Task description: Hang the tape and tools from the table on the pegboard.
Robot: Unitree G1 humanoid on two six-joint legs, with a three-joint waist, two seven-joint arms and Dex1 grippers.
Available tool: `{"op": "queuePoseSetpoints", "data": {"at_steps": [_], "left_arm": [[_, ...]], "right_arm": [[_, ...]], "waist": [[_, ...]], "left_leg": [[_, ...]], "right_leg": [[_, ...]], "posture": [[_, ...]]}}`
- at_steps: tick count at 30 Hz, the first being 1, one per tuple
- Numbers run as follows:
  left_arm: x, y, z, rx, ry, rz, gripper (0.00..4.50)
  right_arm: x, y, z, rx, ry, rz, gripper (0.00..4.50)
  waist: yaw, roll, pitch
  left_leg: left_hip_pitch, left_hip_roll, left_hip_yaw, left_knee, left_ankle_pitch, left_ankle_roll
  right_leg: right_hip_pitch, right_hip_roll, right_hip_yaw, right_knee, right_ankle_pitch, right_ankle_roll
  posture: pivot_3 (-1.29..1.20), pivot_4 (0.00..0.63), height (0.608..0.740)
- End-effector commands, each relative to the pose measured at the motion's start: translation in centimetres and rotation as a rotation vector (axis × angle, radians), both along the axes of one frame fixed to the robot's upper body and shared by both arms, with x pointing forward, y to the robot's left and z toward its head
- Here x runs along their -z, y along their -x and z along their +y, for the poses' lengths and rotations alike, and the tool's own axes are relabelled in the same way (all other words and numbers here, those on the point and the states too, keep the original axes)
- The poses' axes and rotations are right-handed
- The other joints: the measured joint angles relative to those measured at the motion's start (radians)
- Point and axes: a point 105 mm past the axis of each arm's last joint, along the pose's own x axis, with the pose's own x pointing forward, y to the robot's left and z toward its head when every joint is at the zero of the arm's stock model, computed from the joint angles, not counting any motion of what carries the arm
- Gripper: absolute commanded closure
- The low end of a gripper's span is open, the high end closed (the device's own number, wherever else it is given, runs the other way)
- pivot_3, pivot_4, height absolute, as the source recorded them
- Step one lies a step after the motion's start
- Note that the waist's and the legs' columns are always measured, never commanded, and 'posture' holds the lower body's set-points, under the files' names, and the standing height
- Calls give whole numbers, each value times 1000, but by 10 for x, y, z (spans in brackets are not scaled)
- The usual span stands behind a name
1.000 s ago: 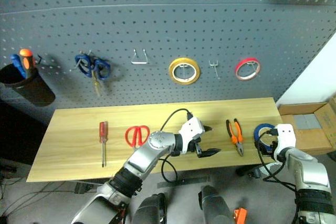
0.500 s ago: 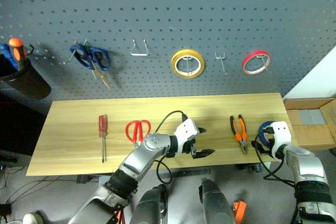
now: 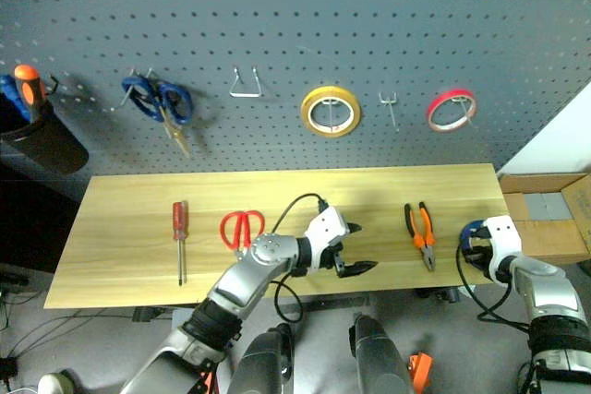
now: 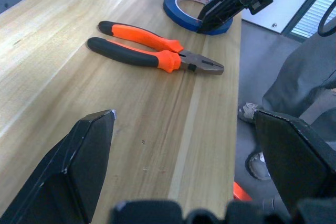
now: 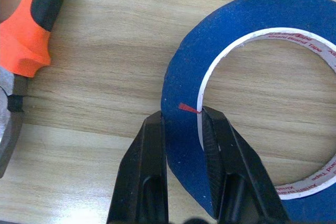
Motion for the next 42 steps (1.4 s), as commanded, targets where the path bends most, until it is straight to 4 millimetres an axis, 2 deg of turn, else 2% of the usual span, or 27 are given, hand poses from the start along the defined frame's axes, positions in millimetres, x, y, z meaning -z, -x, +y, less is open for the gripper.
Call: {"op": "queuePoseSetpoints", "data": {"at_steps": [1,5,7,11,14,18,22,26,31,33,37,42], "left_arm": [[-19,3,-11,30,76,-17,0],[-27,14,-9,39,118,7,0],[-31,19,-4,31,138,19,0],[-55,44,21,-29,242,72,0],[-64,53,33,-88,261,85,0],[-89,55,55,-283,395,127,0],[-99,52,68,-392,479,180,0],[-99,46,82,-472,510,201,0],[-96,37,79,-488,501,194,0],[-99,31,75,-486,509,175,0],[-101,27,71,-477,512,160,0],[-97,25,76,-484,491,150,0]], "right_arm": [[6,3,3,-13,-2,18,4143],[-11,5,15,-37,31,-52,4143],[-22,9,29,-76,64,-100,4143],[-65,38,106,-301,198,-348,4143],[-76,54,134,-336,218,-424,4143],[-101,71,173,-391,296,-638,4143],[-110,69,182,-397,372,-756,4143],[-135,51,181,-376,457,-910,4143],[-157,27,176,-333,488,-1029,4143],[-162,16,178,-350,483,-1062,4143],[-160,6,182,-400,483,-1087,4143],[-152,-10,177,-419,469,-1036,4143]], "waist": [[0,0,0],[-1,1,0],[-1,2,-1],[-3,4,-2],[-1,4,-3],[10,2,-4],[19,-2,-8],[22,-4,-12],[36,-6,-18],[42,-7,-23],[46,-7,-28],[46,-7,-29]], "left_leg": [[0,0,0,0,0,0],[-1,0,0,-1,0,0],[-2,1,0,-1,0,-1],[-8,2,-1,0,1,-6],[-9,2,-3,0,1,-8],[-10,1,-3,2,1,-8],[-13,1,-5,5,1,-8],[-17,1,-8,11,1,-12],[-17,0,-10,14,0,-9],[-17,0,-11,14,-1,-9],[-17,0,-11,15,-1,-9],[-17,0,-12,14,-1,-9]], "right_leg": [[0,0,0,0,0,0],[-1,0,0,0,0,0],[-3,0,0,1,0,0],[-10,0,-1,5,-1,1],[-11,1,-3,5,-1,1],[-11,-1,-3,3,-1,1],[-11,-1,-5,2,-1,1],[-12,-1,-7,4,-1,1],[-11,-1,-8,6,-1,1],[-11,-1,-9,6,2,-4],[-10,-1,-9,6,2,-5],[-10,-1,-9,7,3,-5]], "posture": [[-34,353,740],[-34,338,740],[-36,330,740],[-49,307,740],[-48,298,740],[-23,275,740],[1,254,740],[19,248,740],[34,239,740],[38,238,740],[44,238,740],[49,243,740]]}}
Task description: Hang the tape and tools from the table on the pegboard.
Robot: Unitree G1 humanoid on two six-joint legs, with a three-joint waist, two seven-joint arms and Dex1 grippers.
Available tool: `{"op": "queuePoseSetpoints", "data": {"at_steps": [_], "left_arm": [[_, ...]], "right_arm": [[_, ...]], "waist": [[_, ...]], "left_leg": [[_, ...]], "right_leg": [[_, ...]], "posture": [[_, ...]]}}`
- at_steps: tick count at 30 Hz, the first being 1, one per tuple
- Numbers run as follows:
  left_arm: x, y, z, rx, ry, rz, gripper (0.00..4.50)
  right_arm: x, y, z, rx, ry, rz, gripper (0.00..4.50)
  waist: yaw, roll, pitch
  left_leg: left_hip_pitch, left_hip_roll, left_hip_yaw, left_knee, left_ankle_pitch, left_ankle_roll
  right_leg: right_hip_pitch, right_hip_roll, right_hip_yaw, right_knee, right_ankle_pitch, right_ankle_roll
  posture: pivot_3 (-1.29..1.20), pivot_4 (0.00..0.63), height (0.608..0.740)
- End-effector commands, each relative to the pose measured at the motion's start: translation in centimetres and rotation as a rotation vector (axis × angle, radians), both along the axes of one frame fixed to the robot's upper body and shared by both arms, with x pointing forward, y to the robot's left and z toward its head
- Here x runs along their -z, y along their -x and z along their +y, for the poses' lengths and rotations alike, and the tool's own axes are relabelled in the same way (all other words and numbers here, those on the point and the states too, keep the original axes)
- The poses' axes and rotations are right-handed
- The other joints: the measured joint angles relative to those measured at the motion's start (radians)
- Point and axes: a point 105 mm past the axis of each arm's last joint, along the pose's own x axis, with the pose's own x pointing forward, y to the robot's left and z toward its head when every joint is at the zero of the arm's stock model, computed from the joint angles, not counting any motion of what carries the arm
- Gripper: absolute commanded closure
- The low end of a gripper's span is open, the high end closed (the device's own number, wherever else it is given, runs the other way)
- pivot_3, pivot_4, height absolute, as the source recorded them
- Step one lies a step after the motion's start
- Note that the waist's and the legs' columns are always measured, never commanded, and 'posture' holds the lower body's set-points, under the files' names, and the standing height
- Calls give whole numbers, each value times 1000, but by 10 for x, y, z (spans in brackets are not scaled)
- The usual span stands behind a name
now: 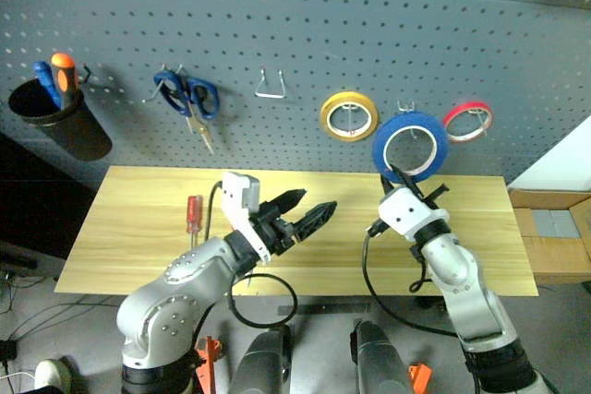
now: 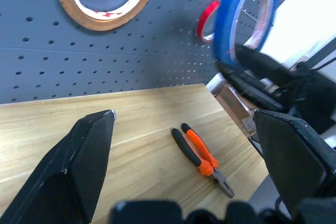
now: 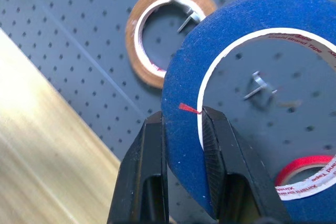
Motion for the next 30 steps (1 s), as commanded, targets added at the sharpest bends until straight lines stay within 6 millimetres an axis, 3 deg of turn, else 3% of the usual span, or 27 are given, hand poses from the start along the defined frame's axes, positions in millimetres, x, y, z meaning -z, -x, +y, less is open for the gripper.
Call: {"op": "queuePoseSetpoints", "data": {"at_steps": [1,7,13,17,20,23,26,30], "left_arm": [[-4,0,1,0,6,-30,0],[-8,-8,0,1,2,-50,0],[-10,-8,-5,6,8,-54,0],[-5,-5,-7,16,-5,-47,0],[10,0,-9,24,-29,-19,0],[40,14,-12,72,-126,5,0],[56,22,-10,90,-164,24,0],[71,32,-13,176,-280,-22,0]], "right_arm": [[-8,-8,-5,-17,-15,-6,4143],[4,-29,-9,-43,-29,124,4143],[6,-33,-11,-39,-47,153,2278],[15,-21,-12,-43,-57,186,946],[30,-7,-15,-31,-91,252,14],[61,12,-22,13,-113,399,14],[91,28,-32,97,-154,595,14],[109,24,-49,262,-345,799,14]], "waist": [[-1,0,0],[-1,0,-1],[1,0,-1],[2,0,-1],[2,1,-1],[1,2,-1],[0,2,-1],[-6,5,1]], "left_leg": [[0,0,0,0,0,0],[1,0,-2,1,0,0],[0,0,-4,1,0,0],[0,0,-4,1,0,0],[0,0,-5,1,0,0],[0,0,-5,0,0,0],[1,-1,-5,1,0,0],[2,0,-4,1,0,1]], "right_leg": [[0,0,0,0,0,0],[2,0,-2,1,1,-1],[2,-1,-4,1,1,-1],[2,-1,-4,1,1,-1],[2,-1,-4,1,1,-1],[2,-1,-4,1,1,-1],[2,-1,-4,1,1,-1],[2,0,-2,1,0,0]], "posture": [[50,243,740],[54,247,740],[51,253,740],[48,263,740],[38,269,740],[27,282,740],[21,298,740],[17,313,740]]}}
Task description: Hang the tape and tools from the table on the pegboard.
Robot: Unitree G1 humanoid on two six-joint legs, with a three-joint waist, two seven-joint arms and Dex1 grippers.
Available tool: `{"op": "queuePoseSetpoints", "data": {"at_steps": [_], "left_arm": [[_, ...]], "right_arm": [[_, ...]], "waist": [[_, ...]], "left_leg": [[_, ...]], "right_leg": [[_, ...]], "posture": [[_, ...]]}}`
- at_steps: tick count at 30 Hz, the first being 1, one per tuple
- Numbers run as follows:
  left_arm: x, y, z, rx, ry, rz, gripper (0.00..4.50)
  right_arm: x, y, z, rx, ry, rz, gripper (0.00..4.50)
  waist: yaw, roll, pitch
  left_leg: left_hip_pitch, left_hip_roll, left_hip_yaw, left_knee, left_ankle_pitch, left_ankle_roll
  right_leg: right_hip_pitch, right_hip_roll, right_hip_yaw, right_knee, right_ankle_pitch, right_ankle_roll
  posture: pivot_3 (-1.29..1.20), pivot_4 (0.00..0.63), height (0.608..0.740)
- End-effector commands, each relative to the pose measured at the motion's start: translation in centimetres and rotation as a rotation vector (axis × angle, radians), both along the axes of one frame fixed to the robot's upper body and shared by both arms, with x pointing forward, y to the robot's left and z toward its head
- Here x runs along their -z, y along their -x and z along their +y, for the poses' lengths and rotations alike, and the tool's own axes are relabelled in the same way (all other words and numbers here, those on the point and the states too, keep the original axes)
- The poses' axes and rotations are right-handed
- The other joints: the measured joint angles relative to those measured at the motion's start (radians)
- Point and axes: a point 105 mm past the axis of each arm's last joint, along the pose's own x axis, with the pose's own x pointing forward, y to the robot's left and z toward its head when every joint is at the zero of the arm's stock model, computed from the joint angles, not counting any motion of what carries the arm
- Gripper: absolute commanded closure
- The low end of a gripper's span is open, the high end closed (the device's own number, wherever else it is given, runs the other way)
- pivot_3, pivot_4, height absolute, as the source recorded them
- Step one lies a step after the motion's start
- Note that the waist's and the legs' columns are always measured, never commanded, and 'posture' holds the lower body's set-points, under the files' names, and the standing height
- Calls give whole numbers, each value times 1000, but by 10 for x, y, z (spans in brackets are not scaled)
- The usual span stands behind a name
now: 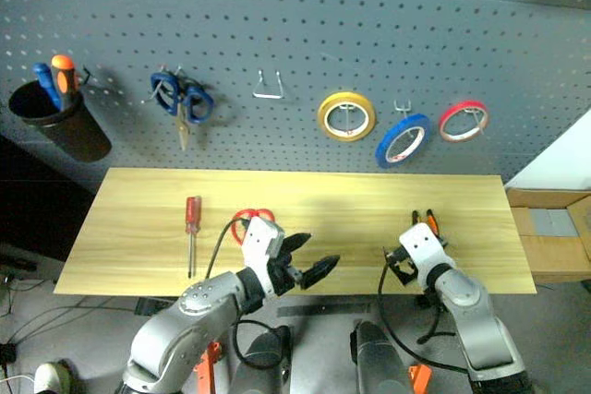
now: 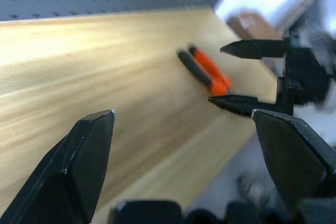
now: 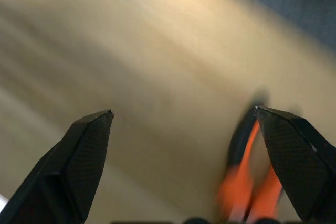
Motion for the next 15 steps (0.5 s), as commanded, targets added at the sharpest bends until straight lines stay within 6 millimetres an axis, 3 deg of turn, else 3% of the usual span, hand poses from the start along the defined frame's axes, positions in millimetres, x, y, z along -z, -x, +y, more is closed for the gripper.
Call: {"op": "queuePoseSetpoints", "data": {"at_steps": [1,9,15], "left_arm": [[-2,8,-10,79,-21,-65,0],[-6,-1,-22,159,-105,-181,0],[-7,-7,-21,177,-149,-218,0]], "right_arm": [[-7,-8,-14,137,-84,76,14],[-14,-51,-47,310,-47,130,14],[-10,-64,-52,344,-63,202,14]], "waist": [[-1,1,1],[3,3,2],[3,4,4]], "left_leg": [[0,0,1,0,0,1],[-1,0,3,-1,2,3],[-2,0,4,-1,0,6]], "right_leg": [[0,1,1,0,0,3],[-1,1,3,-1,1,5],[-2,1,4,-3,4,1]], "posture": [[17,318,740],[25,333,740],[37,341,740]]}}
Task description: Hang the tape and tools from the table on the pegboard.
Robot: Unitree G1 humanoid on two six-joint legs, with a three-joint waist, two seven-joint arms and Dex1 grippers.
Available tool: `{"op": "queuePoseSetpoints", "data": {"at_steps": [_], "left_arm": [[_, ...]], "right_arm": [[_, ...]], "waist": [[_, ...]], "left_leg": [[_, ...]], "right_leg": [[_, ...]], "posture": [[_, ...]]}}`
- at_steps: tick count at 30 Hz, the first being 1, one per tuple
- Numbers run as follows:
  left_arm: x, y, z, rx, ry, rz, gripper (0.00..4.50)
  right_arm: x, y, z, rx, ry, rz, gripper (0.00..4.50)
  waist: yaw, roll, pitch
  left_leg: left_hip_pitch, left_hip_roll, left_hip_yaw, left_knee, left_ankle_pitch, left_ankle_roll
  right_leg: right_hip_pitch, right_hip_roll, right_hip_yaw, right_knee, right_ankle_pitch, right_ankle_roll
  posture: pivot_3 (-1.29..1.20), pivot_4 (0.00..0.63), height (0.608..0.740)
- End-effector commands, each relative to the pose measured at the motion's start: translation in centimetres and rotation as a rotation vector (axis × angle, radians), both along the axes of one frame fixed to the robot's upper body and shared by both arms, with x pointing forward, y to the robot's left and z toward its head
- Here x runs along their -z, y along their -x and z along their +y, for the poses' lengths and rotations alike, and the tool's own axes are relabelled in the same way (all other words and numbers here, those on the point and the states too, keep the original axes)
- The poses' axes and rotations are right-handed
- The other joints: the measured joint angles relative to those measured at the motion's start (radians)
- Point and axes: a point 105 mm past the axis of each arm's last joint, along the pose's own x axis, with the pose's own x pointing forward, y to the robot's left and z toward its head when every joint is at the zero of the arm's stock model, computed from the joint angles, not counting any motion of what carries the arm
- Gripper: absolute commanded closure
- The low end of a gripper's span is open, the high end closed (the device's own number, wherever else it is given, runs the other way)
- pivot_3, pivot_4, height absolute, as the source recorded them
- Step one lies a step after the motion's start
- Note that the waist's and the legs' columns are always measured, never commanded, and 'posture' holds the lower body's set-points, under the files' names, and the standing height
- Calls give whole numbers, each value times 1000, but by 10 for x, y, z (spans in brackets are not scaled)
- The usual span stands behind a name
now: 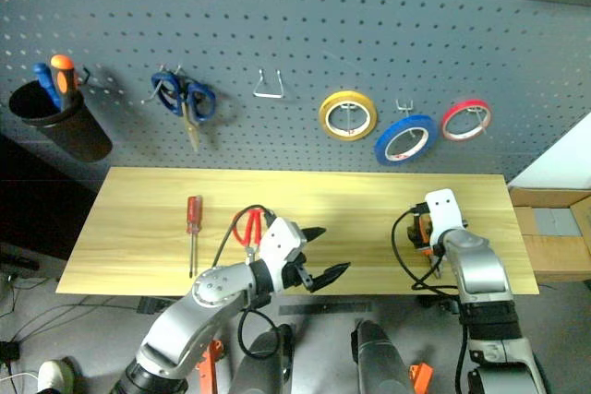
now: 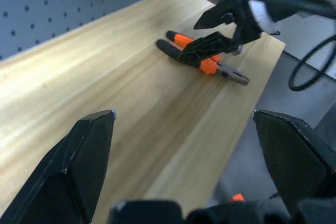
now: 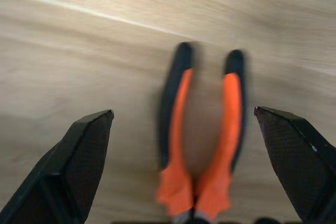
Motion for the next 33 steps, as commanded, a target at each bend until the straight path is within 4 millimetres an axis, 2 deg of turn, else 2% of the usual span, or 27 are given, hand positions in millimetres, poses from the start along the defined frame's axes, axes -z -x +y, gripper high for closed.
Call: {"op": "queuePoseSetpoints", "data": {"at_steps": [1,11,15,16,18,23,25,29,33], "left_arm": [[-3,2,-5,37,-12,-40,0],[-3,1,-4,20,-13,-40,0],[-2,1,-1,8,-13,-37,0],[-3,1,0,1,-10,-37,0],[-3,1,1,-3,-8,-38,0],[-2,5,3,-5,-10,-41,0],[-3,9,3,-11,5,-31,0],[-9,17,11,-92,34,-47,0],[-25,30,26,-231,70,-100,0]], "right_arm": [[1,-3,-6,28,-22,38,14],[24,-4,-12,116,-124,207,14],[25,-5,-13,117,-143,211,892],[24,-5,-13,115,-143,209,1305],[22,-4,-12,109,-143,204,1804],[21,2,-9,79,-113,187,1806],[19,8,-3,44,-96,176,1806],[2,20,15,-65,-52,89,1806],[-30,43,59,-218,-79,-52,1806]], "waist": [[0,1,1],[0,4,7],[0,4,7],[0,4,7],[0,4,7],[0,4,7],[0,4,7],[1,5,7],[-4,6,8]], "left_leg": [[0,0,0,0,0,1],[0,0,1,0,-1,1],[0,0,1,0,-1,1],[0,0,1,0,-1,1],[0,0,1,0,-1,1],[0,0,1,0,-1,1],[0,0,1,-1,-1,1],[-2,1,1,-2,-2,0],[-3,1,2,-2,-2,0]], "right_leg": [[0,0,0,0,0,0],[0,0,1,0,-1,2],[0,0,1,0,-2,4],[0,0,1,0,-2,4],[0,0,1,0,-3,4],[0,0,1,-1,-3,4],[0,0,1,-1,-3,4],[-1,0,1,-3,-3,5],[-3,0,2,-3,-4,6]], "posture": [[42,343,740],[75,357,740],[80,354,740],[79,353,740],[79,349,740],[78,336,740],[80,330,740],[82,319,740],[99,306,740]]}}
